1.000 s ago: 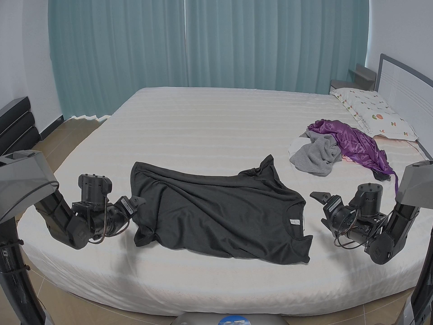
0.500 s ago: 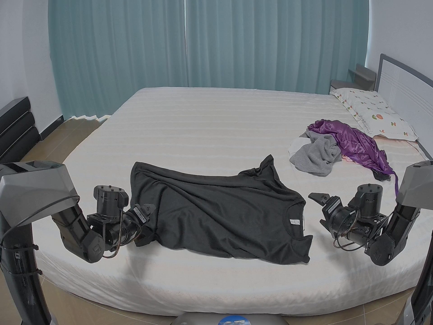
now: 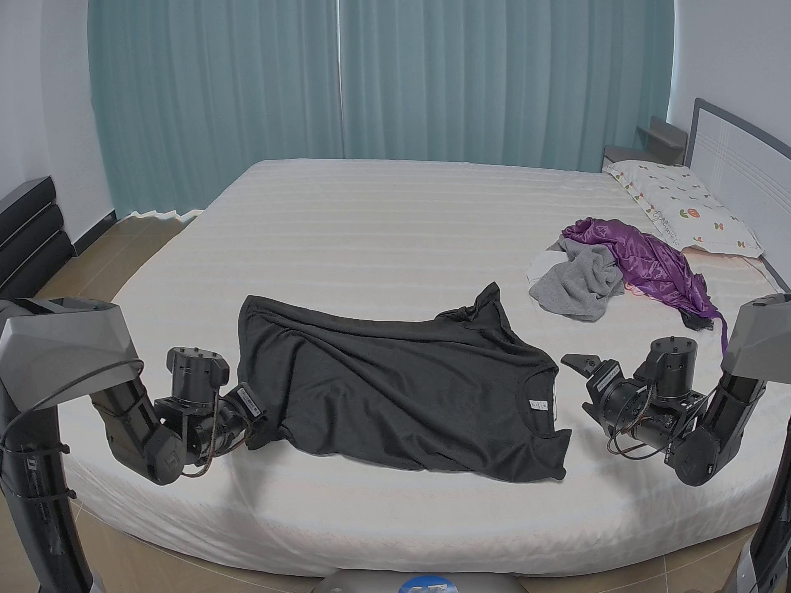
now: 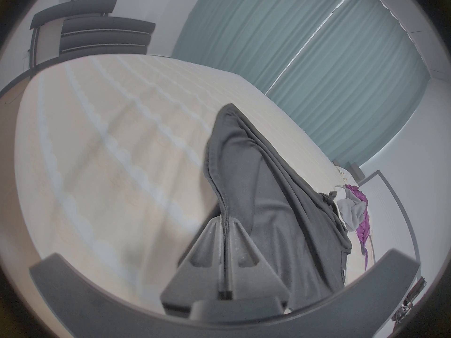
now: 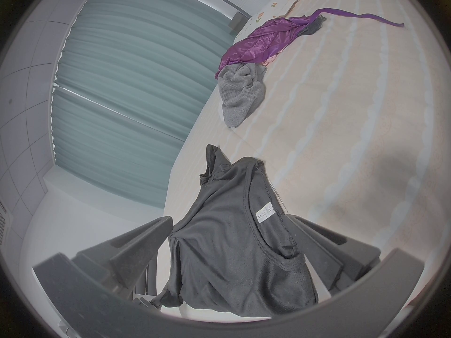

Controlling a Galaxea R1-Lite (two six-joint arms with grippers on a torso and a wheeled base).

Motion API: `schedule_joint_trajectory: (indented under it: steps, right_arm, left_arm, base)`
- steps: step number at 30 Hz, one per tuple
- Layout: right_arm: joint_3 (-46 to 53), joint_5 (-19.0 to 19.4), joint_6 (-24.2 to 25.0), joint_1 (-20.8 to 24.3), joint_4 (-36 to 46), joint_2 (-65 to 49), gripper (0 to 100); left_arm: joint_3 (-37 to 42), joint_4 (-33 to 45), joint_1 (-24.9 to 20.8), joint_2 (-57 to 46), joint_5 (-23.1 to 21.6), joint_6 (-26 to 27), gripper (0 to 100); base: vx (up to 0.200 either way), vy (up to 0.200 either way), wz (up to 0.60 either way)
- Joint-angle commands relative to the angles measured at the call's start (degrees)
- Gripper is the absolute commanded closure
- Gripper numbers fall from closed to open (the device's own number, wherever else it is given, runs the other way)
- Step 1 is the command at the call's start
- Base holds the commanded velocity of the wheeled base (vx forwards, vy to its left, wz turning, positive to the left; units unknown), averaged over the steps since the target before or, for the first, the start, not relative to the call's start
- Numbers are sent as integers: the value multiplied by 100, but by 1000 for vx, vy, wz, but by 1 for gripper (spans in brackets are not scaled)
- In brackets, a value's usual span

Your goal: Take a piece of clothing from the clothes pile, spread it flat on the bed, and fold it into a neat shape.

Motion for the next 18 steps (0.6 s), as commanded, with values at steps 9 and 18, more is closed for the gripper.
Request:
schedule_joint_trajectory:
  steps: [9,18]
  right_arm:
    - [-24,6,-44,12,71,291,0]
    - [-33,6,-88,12,71,502,0]
  left_arm:
    - [652,360,851,-718,-20,552,100]
    - [670,369,1106,-657,-47,754,100]
  base:
    - [0,0,0]
    - [0,0,0]
